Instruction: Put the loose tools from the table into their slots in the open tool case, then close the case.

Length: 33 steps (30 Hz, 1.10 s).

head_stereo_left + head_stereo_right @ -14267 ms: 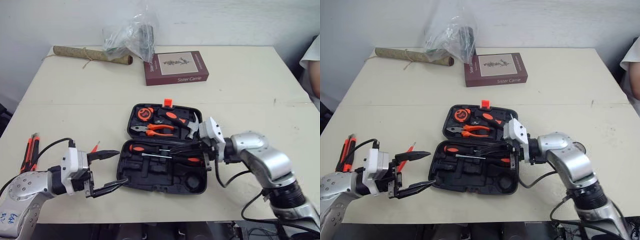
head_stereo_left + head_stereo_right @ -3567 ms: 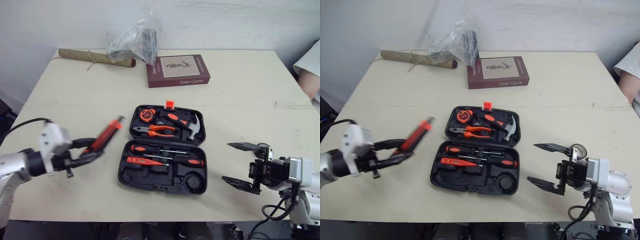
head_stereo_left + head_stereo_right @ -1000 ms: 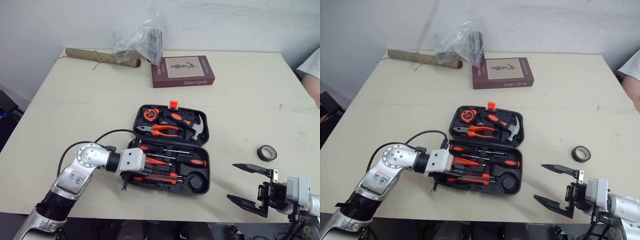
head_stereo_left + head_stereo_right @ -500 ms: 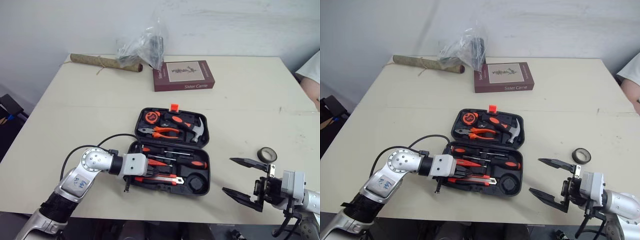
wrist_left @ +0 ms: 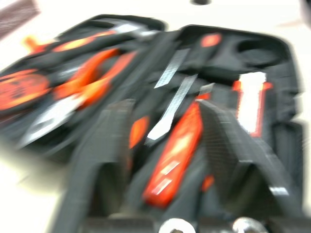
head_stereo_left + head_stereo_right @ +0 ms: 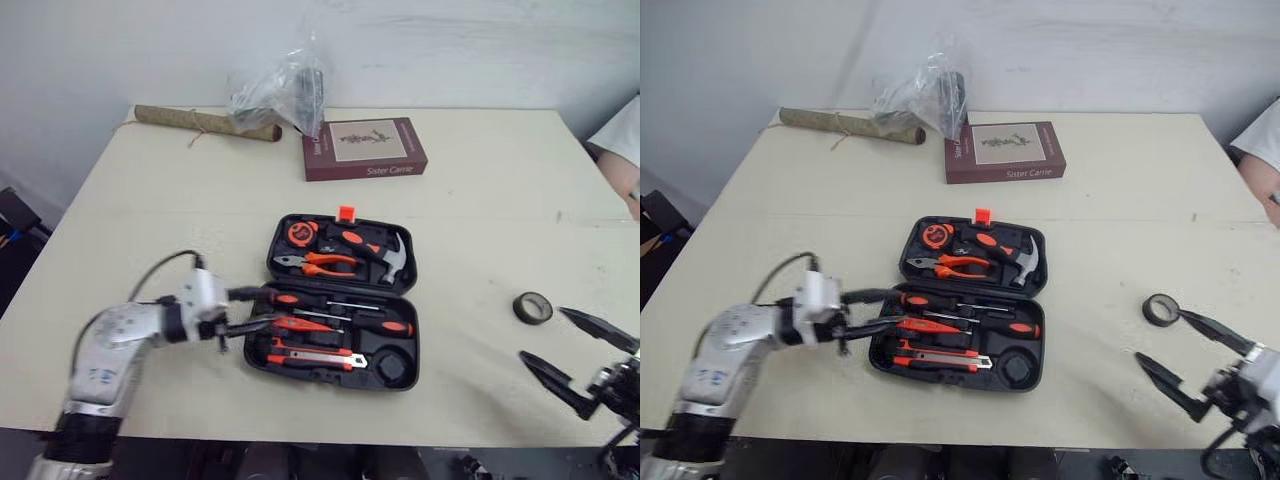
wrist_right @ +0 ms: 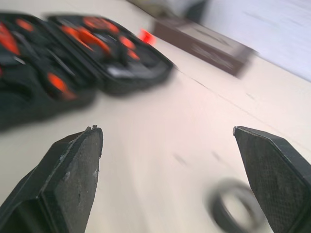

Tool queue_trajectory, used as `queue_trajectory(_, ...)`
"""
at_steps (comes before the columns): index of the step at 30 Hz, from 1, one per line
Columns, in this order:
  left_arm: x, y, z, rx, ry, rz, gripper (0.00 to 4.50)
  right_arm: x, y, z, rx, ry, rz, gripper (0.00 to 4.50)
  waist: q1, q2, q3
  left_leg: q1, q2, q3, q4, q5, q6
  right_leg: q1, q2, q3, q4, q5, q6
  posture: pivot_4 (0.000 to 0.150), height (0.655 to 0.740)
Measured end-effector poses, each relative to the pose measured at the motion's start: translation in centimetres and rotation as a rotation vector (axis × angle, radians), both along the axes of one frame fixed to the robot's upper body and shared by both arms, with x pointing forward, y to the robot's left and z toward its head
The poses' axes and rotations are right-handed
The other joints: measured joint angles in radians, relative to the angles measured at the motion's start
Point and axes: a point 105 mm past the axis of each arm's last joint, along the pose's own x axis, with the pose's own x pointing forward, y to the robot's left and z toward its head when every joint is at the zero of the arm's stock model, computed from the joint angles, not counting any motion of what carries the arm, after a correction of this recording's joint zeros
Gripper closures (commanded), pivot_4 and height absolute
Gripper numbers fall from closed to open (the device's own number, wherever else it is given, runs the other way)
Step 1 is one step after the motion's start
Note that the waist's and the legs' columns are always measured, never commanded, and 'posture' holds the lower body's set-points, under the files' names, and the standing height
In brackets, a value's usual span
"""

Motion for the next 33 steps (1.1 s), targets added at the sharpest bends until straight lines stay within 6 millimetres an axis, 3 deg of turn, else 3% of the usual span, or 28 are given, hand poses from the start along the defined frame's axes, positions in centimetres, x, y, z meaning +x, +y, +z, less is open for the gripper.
queue_trajectory(2,0.2,4.1,-0.9,-0.006,0.027,0.174,0.06,-1.5,-2.5,-0.6,-0.007,0.014,-0.136,0.00,-0.005,0.000,0.001,0.000,0.000,0.000,-0.001,-0.003,0.004,-0.001,0.000,0.000,0.000,0.000,0.000,0.150,0.7400)
queue_trajectory(5,0.0,10.1,-2.1,-0.010,0.045,0.434,0.06,-3.2,-5.5,-1.0,-0.022,0.019,-0.299,0.00,-0.015,-0.001,0.003,0.000,0.000,0.000,-0.001,-0.004,0.004,-0.001,-0.002,0.000,0.000,0.000,0.000,0.150,0.7400)
queue_trajectory(9,-1.4,15.0,-2.3,-0.021,0.036,0.650,0.06,-4.4,-7.7,-1.1,-0.034,0.023,-0.443,0.00,-0.019,-0.002,0.004,0.000,0.000,0.000,-0.002,-0.007,0.000,-0.002,-0.003,0.001,0.000,0.000,-0.001,0.150,0.7400)
queue_trajectory(12,-1.9,15.8,-2.1,-0.020,0.031,0.680,0.06,-3.7,-7.9,-0.7,-0.022,-0.005,-0.472,0.00,-0.019,-0.002,0.004,0.000,0.000,0.000,-0.002,-0.008,-0.002,-0.002,-0.005,0.001,0.000,0.000,-0.001,0.150,0.7400)
queue_trajectory(15,-1.7,14.2,-1.5,-0.048,0.015,0.633,0.06,-1.2,-7.2,0.3,-0.014,-0.029,-0.436,0.00,-0.019,0.000,0.005,0.000,-0.001,0.000,-0.002,-0.008,-0.003,-0.003,-0.005,0.001,0.000,0.000,-0.001,0.150,0.7400)
queue_trajectory(17,-0.9,10.7,-0.7,-0.072,0.019,0.509,0.06,1.8,-5.9,1.8,-0.031,-0.014,-0.377,0.00,-0.019,0.002,0.006,-0.001,-0.001,0.000,-0.002,-0.008,-0.003,-0.004,-0.006,0.002,0.000,0.000,-0.001,0.150,0.7400)
queue_trajectory(20,-0.4,6.5,0.9,-0.116,0.029,0.349,0.06,4.6,-3.5,3.7,-0.062,0.056,-0.284,0.00,-0.015,0.002,0.007,-0.005,0.000,0.000,-0.004,-0.002,-0.009,-0.008,-0.004,0.001,0.001,-0.001,-0.002,0.150,0.7400)
queue_trajectory(25,-1.0,2.1,3.0,-0.176,0.099,0.131,0.06,6.6,0.1,4.2,-0.148,0.290,-0.118,0.00,-0.014,0.002,0.007,-0.015,-0.001,0.000,-0.003,0.003,-0.003,-0.016,-0.002,-0.001,0.002,-0.001,-0.002,0.150,0.7400)
queue_trajectory(29,-1.5,-3.5,5.6,-0.189,0.074,-0.108,0.06,7.4,3.1,4.1,-0.285,0.567,0.076,0.00,-0.014,-0.002,0.010,-0.015,-0.002,0.001,0.000,0.004,0.000,-0.015,-0.002,0.000,0.002,0.001,0.001,0.150,0.7400)
queue_trajectory(33,-2.3,-7.1,5.7,-0.200,0.097,-0.257,0.06,8.0,2.6,2.6,-0.388,0.730,0.106,0.00,-0.013,-0.007,0.012,-0.016,-0.002,0.001,0.000,0.004,0.000,-0.015,-0.001,0.000,0.001,0.001,0.002,0.150,0.7400)
